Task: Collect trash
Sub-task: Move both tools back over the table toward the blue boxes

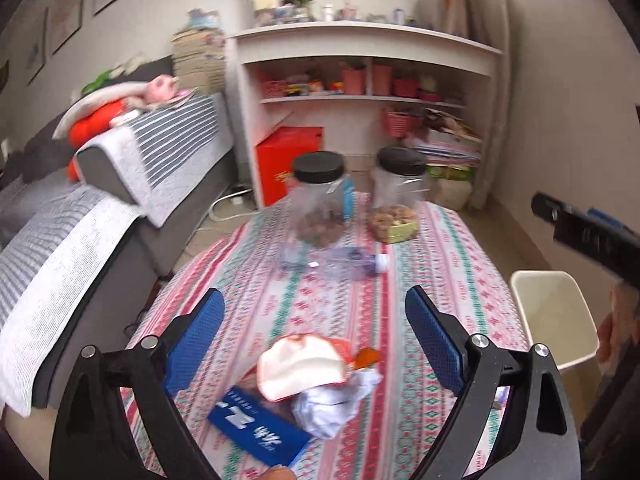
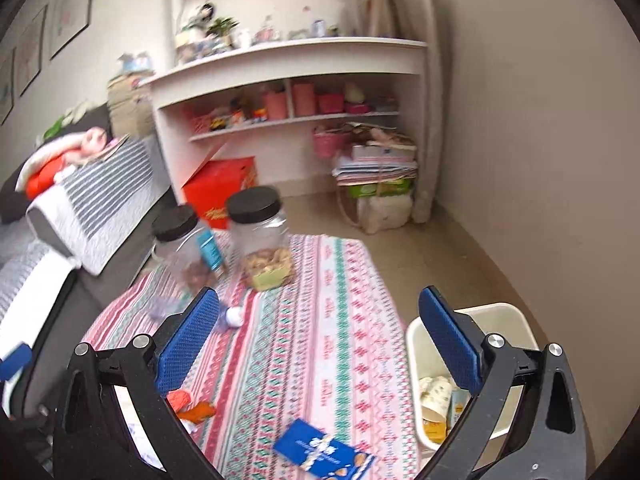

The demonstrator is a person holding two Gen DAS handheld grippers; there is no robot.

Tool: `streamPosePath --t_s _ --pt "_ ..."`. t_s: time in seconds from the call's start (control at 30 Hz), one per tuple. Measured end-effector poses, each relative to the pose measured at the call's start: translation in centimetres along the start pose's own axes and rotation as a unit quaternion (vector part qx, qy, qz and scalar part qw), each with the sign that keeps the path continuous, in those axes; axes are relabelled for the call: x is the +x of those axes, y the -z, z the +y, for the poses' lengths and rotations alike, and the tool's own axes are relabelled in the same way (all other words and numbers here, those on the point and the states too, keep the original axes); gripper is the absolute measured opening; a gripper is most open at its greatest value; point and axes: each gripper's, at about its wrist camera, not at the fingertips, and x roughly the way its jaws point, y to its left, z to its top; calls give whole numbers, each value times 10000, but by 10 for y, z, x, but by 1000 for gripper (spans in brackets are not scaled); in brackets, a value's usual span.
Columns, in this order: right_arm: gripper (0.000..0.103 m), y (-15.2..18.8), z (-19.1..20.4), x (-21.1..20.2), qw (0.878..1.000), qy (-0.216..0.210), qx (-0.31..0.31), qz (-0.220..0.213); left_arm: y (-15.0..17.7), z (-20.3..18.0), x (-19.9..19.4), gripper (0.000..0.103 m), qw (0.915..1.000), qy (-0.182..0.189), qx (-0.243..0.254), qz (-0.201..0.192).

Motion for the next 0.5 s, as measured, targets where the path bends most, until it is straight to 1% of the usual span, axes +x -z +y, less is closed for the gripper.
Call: streamPosePath --t_s 0.13,0.2,0.3,0.5 --pt "96 13 43 5 9982 -227 -546 88 8 40 8 89 9978 -208 -499 396" --pt "96 19 59 9 9967 -347 -709 185 12 58 9 89 9953 -219 -764 556" --pt "96 25 75 13 9950 -418 -862 287 16 79 9 89 9914 -268 -1070 711" --pt "96 32 88 21 9930 -490 -972 463 22 96 8 89 9877 -457 -1220 868"
